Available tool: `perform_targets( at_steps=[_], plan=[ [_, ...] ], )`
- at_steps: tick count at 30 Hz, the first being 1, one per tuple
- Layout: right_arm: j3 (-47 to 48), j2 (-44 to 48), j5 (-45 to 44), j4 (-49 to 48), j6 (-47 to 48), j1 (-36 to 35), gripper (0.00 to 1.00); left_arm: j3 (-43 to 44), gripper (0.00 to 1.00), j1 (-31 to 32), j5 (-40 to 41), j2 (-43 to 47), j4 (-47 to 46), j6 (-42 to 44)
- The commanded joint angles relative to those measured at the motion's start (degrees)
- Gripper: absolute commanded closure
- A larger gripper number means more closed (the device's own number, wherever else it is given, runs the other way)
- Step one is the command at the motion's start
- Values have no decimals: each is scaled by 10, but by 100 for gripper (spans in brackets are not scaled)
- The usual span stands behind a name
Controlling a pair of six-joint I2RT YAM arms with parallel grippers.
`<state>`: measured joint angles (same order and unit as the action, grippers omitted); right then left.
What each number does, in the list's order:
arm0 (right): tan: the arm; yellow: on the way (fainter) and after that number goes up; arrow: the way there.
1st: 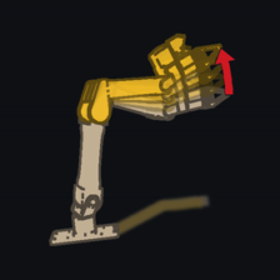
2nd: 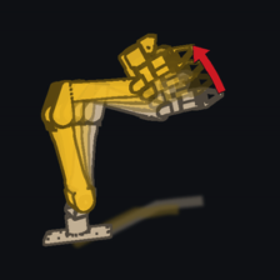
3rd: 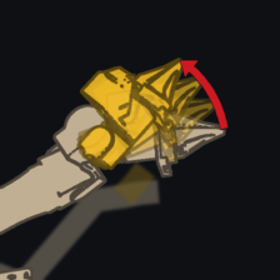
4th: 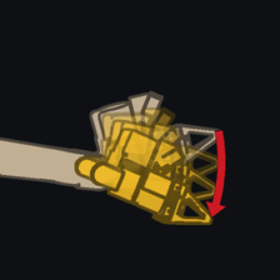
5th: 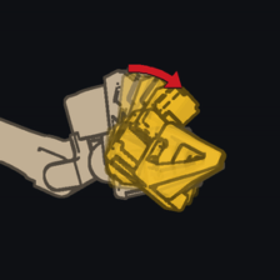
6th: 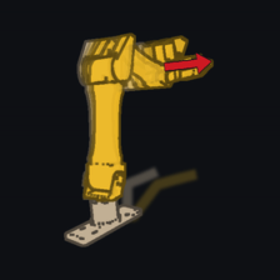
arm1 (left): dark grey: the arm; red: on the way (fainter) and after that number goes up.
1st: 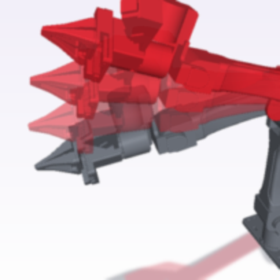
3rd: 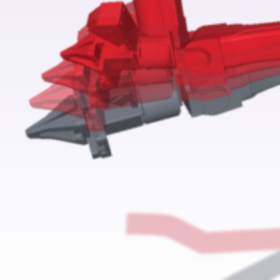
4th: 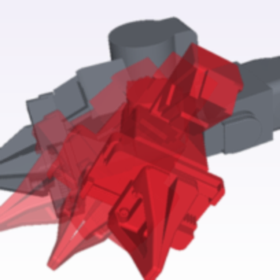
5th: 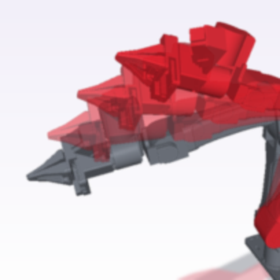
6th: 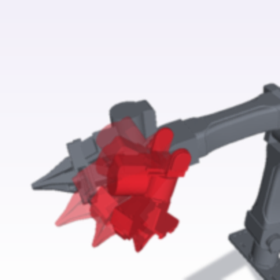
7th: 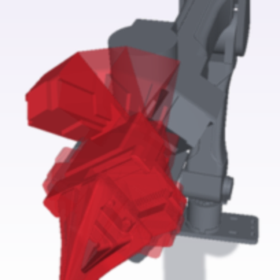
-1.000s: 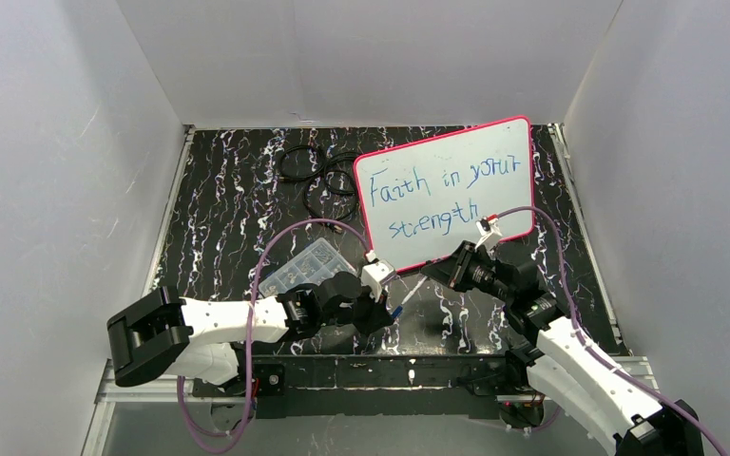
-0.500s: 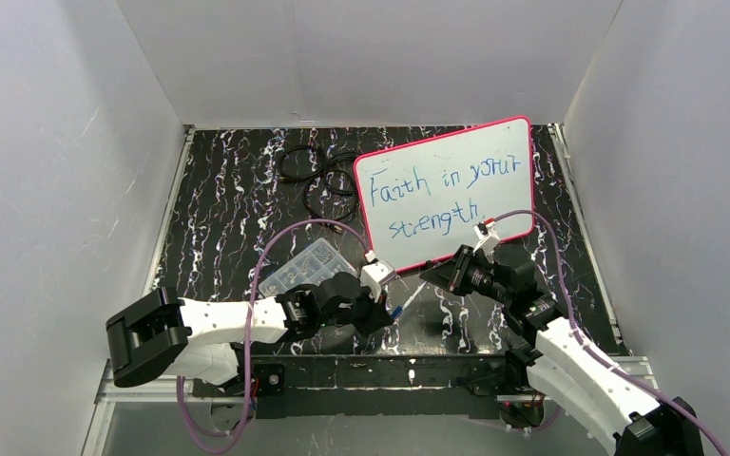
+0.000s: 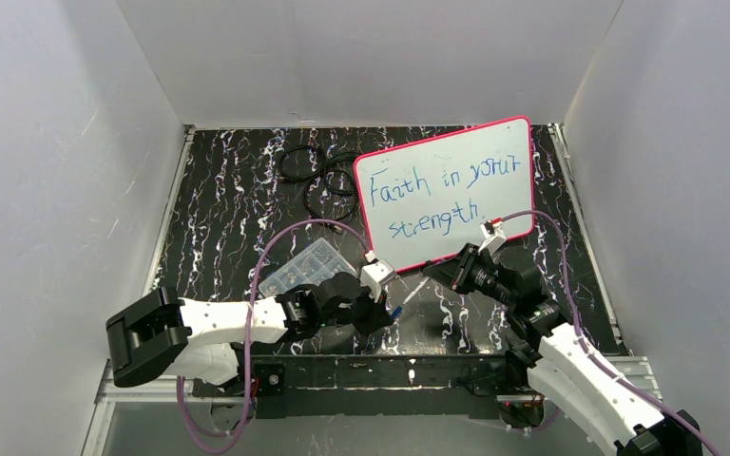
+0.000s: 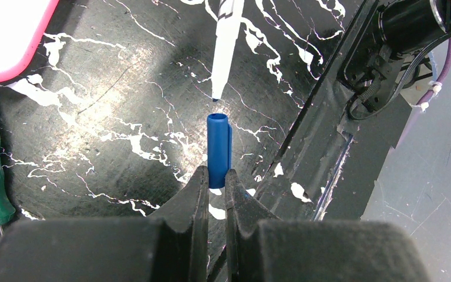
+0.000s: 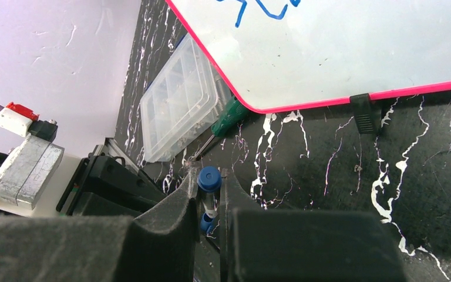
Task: Write a sentence on the whiteboard
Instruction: Close the whiteboard marker at the center of the board.
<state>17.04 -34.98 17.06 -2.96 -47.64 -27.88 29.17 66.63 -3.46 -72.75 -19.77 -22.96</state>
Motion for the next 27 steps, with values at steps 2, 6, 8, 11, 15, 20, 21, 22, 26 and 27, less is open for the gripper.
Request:
perform_targets(
  at_steps=[2, 6, 8, 11, 15, 20, 21, 22, 26, 27],
  plan=[
    [13, -13, 15, -27, 2, -1, 99, 0, 100, 4, 3, 9, -11, 7],
    [12, -23, 28, -42, -1, -1, 99, 1, 100, 4, 1, 6, -11, 7],
    [11, -25, 31, -43, -2, -1, 99, 3, 100, 4, 0, 5, -11, 7],
    [9, -19, 27, -42, -5, -1, 99, 3, 100, 4, -2, 3, -11, 8],
    [12, -5, 15, -35, -6, -1, 99, 4, 100, 4, -3, 2, -11, 8],
    [13, -7, 21, -37, -6, -1, 99, 4, 100, 4, -4, 2, -11, 8],
    [14, -9, 23, -38, -5, -1, 99, 5, 100, 4, -4, 2, -11, 8],
    [14, -11, 26, -39, -5, -1, 99, 4, 100, 4, -4, 2, -11, 8],
    [10, -18, 34, -44, -4, -1, 99, 4, 100, 4, -2, 3, -11, 7],
    [10, -20, 36, -45, -4, -1, 99, 4, 100, 4, -2, 3, -11, 7]
  ],
)
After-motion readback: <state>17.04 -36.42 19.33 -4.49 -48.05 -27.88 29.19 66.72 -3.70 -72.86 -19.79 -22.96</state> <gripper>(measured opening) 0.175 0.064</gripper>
